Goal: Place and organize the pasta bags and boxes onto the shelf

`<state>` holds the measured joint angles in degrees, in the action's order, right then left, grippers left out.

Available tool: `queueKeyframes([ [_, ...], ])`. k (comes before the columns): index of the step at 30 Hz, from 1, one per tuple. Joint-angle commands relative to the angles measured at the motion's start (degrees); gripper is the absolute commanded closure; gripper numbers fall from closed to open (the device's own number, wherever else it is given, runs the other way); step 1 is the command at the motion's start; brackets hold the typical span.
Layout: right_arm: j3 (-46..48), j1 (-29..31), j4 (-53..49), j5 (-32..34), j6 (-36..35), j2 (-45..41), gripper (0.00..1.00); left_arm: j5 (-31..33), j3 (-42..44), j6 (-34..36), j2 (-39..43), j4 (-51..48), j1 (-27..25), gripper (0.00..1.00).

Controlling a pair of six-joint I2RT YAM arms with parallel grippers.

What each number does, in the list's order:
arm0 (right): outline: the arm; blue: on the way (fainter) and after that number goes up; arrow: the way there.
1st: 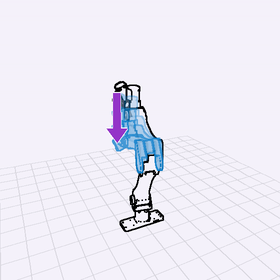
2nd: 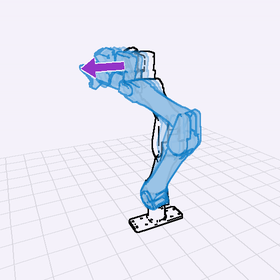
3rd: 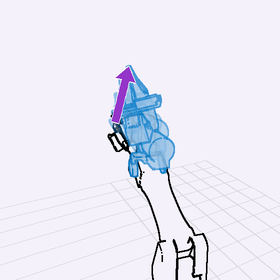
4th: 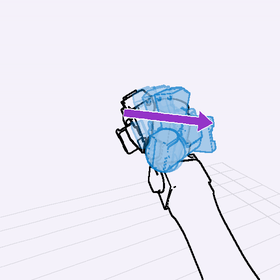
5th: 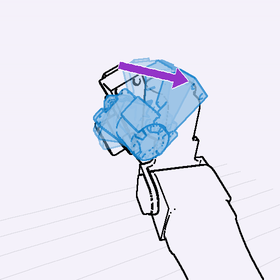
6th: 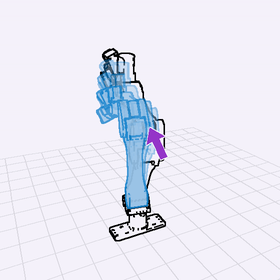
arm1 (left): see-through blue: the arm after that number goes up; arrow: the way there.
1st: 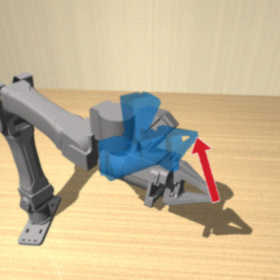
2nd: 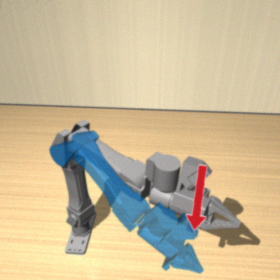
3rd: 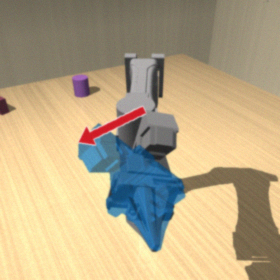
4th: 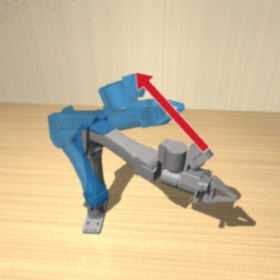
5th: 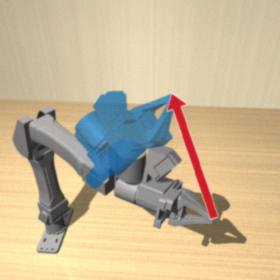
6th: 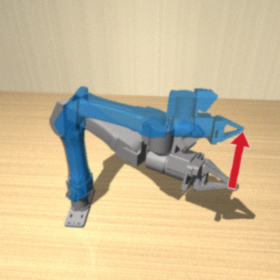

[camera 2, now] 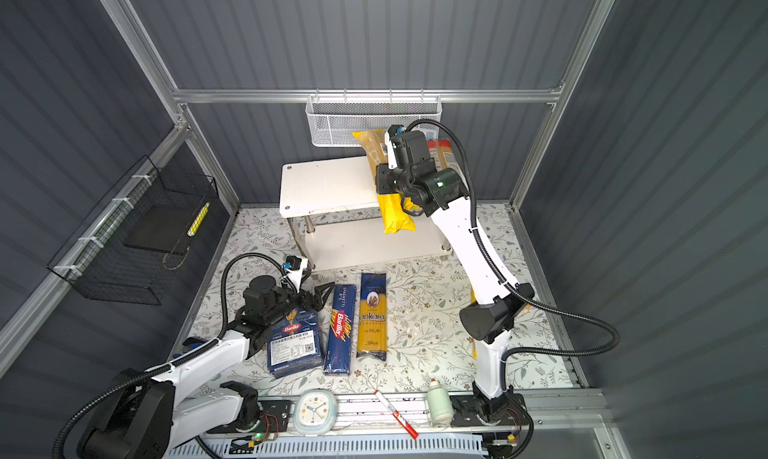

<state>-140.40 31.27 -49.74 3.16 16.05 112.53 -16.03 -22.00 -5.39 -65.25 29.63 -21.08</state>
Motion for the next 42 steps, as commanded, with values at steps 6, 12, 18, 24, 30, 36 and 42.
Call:
queueKeyframes([
  [6,-2.12,-1.61,9.03,0.76,1.85,0.45,0.71,0.28,0.70,-0.15,1.02,0.59,-0.10,0.01],
  [12,-1.24,-1.65,10.56,2.95,2.29,0.49,0.68,-0.10,0.58,-0.26,0.68,0.82,-0.10,0.01],
  [18,-0.32,-1.79,12.26,3.78,2.74,0.69,0.65,-0.08,0.79,-0.41,0.79,1.11,-0.10,0.01],
  [24,-0.20,-1.73,14.04,2.47,3.50,0.69,0.58,-0.14,0.63,-0.33,1.07,0.64,-0.10,0.01],
  [30,0.73,0.87,11.13,3.49,-0.69,-3.97,0.54,0.47,0.96,-0.28,1.70,0.70,-0.10,0.01],
  [36,16.73,7.64,10.15,8.07,-7.83,-17.29,0.52,0.00,0.57,-0.41,0.92,0.86,-0.10,0.01],
  [42,35.61,9.90,11.85,7.70,-5.61,-32.44,0.54,0.55,0.99,-0.16,2.08,0.43,-0.10,0.01],
])
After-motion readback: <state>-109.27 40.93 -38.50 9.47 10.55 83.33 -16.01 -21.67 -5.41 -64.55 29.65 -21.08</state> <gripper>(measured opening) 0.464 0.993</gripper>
